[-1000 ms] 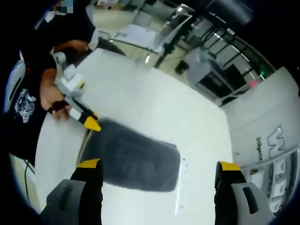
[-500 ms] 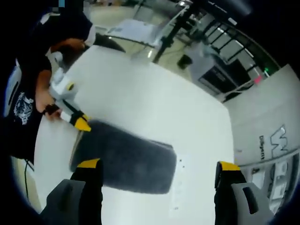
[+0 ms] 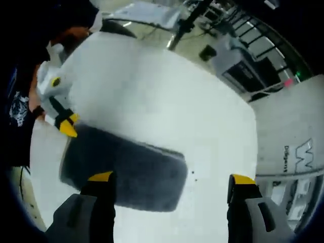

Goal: Open the folded towel by lifting each exposed corner and separating the folded layers until the towel lies flat within the target outline without major curled edges

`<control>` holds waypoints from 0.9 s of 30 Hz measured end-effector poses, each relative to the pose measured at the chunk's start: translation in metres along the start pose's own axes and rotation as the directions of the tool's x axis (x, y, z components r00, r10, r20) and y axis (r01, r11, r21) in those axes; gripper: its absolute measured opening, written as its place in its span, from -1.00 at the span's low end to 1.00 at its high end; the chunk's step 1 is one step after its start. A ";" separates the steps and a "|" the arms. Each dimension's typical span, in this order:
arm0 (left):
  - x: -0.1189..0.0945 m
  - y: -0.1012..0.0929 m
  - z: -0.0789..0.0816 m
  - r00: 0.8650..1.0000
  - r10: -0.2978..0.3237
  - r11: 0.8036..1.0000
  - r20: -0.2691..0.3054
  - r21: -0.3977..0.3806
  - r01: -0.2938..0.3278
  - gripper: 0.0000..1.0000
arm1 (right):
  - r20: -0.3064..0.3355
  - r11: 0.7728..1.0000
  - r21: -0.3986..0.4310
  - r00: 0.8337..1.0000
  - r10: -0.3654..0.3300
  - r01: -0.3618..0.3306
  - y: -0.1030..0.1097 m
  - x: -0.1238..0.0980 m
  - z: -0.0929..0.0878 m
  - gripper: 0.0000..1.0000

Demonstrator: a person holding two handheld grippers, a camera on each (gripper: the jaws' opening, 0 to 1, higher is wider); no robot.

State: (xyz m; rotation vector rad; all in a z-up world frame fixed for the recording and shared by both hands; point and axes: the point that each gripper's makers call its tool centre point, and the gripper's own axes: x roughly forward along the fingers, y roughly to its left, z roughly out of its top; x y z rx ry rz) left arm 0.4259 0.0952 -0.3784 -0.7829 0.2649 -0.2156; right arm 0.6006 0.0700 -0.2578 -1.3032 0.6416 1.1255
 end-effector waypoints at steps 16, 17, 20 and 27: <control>0.002 -0.009 0.001 0.999 -0.047 0.997 -0.019 0.059 0.048 -0.92 | -0.162 0.889 0.426 0.981 -0.107 0.168 -0.037 0.038 0.004 0.65; 0.002 -0.010 0.001 0.999 -0.050 0.996 -0.020 0.067 0.051 -0.92 | -0.172 0.877 0.443 0.977 -0.122 0.188 -0.043 0.042 0.003 0.62; 0.002 -0.010 0.001 0.998 -0.054 0.996 -0.020 0.067 0.055 -0.92 | -0.187 0.812 0.539 0.972 -0.143 0.223 -0.052 0.051 0.002 0.39; 0.001 -0.009 0.001 0.998 -0.063 0.995 -0.025 0.071 0.064 -0.92 | -0.202 0.783 0.597 0.978 -0.060 0.171 -0.038 0.072 0.005 0.34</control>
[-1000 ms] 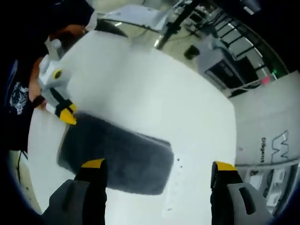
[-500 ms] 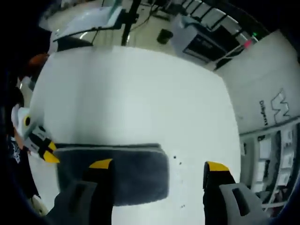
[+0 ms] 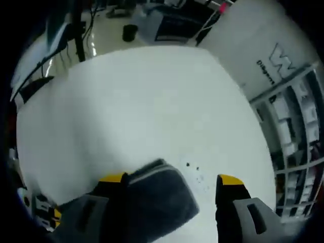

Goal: Open the folded towel by lifting each exposed corner and separating the folded layers until the towel lies flat within the target outline without major curled edges

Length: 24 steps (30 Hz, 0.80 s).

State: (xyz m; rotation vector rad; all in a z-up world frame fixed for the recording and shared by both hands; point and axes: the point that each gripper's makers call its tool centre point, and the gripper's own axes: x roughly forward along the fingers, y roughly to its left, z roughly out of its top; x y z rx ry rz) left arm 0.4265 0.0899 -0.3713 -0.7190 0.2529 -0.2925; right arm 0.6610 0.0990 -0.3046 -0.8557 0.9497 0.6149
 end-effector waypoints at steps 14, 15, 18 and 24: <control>0.000 -0.002 0.004 1.000 -0.003 0.999 0.007 0.048 0.002 -0.92 | -0.060 0.966 0.256 0.997 0.039 -0.023 -0.009 0.036 -0.015 0.34; 0.000 -0.002 0.004 1.000 -0.004 0.999 0.007 0.050 0.004 -0.92 | -0.067 0.965 0.262 0.997 0.036 -0.017 -0.010 0.036 -0.017 0.37; 0.001 -0.001 0.001 1.000 -0.008 0.999 -0.009 0.039 0.008 -0.92 | -0.062 0.954 0.300 0.998 0.022 -0.002 -0.006 0.035 -0.018 0.43; 0.000 -0.006 0.001 1.000 -0.009 0.998 -0.002 0.066 0.009 -0.92 | -0.077 0.951 0.310 0.997 0.015 0.009 0.007 0.038 -0.015 0.31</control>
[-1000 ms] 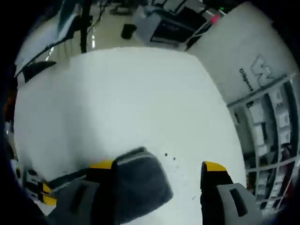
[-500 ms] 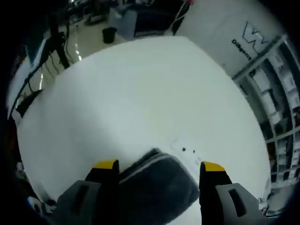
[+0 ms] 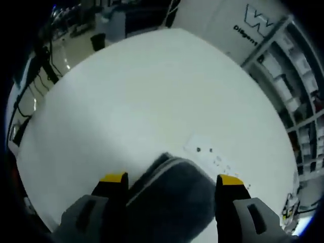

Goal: Open the folded towel by lifting each exposed corner and separating the folded layers until the towel lies flat within the target outline without major curled edges

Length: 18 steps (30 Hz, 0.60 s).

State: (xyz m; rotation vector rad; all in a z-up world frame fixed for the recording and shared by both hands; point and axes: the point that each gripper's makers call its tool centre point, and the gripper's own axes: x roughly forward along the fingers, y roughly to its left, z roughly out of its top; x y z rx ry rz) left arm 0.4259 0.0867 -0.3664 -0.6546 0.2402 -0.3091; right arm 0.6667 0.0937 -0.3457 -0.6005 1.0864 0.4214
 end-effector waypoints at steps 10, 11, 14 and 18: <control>-0.003 -0.001 0.005 1.000 -0.006 1.000 0.011 0.020 0.006 -0.91 | -0.079 1.000 0.019 0.997 0.016 -0.015 0.015 0.024 -0.006 -0.17; -0.003 -0.001 0.006 1.000 -0.007 1.000 0.013 0.023 0.007 -0.91 | -0.080 1.000 0.022 0.997 0.015 -0.013 0.015 0.025 -0.006 -0.19; -0.002 -0.002 0.006 1.000 -0.011 1.000 0.016 0.023 0.010 -0.91 | -0.084 1.000 0.022 0.996 -0.004 0.006 0.015 0.031 -0.005 -0.13; -0.001 0.000 0.006 1.000 -0.013 1.000 0.014 0.017 0.012 -0.91 | -0.077 1.000 0.029 0.997 0.002 0.000 0.018 0.036 -0.001 -0.17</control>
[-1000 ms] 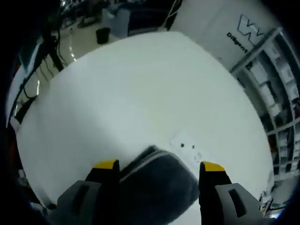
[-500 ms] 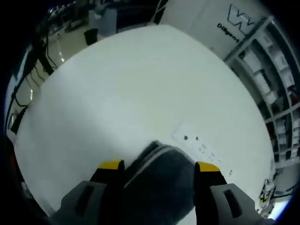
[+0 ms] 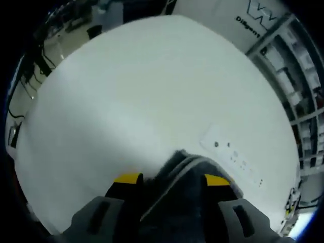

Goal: Open the folded towel by lifting each exposed corner and separating the folded layers until the towel lies flat within the target outline without major curled edges

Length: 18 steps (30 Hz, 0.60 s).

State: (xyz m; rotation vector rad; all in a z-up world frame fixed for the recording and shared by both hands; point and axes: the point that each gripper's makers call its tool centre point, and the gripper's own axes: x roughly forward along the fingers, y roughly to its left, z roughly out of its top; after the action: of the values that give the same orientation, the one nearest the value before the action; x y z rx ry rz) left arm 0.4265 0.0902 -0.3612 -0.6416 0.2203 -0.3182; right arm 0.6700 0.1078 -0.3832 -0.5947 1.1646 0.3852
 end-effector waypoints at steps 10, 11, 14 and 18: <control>-0.001 -0.003 -0.003 1.000 -0.011 1.000 -0.003 -0.011 0.011 -0.91 | 0.002 0.999 0.031 1.000 -0.009 0.009 -0.010 0.010 0.007 -0.39; -0.001 -0.003 -0.003 1.000 -0.011 1.000 -0.003 -0.010 0.011 -0.91 | 0.004 0.999 0.036 1.000 -0.011 0.011 -0.012 0.010 0.008 -0.39; -0.001 -0.003 -0.003 1.000 -0.012 1.000 -0.003 -0.010 0.012 -0.91 | 0.005 0.998 0.065 1.000 0.001 -0.001 -0.010 0.013 0.005 -0.38; -0.002 -0.003 -0.003 1.000 -0.011 1.000 -0.002 -0.010 0.011 -0.91 | -0.003 0.997 0.074 1.000 -0.002 0.002 -0.007 0.015 -0.002 -0.44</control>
State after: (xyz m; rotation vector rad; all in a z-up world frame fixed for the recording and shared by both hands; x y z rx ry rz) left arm 0.4233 0.0869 -0.3620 -0.6523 0.2205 -0.3286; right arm 0.6779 0.1011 -0.3957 -0.5320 1.1757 0.3380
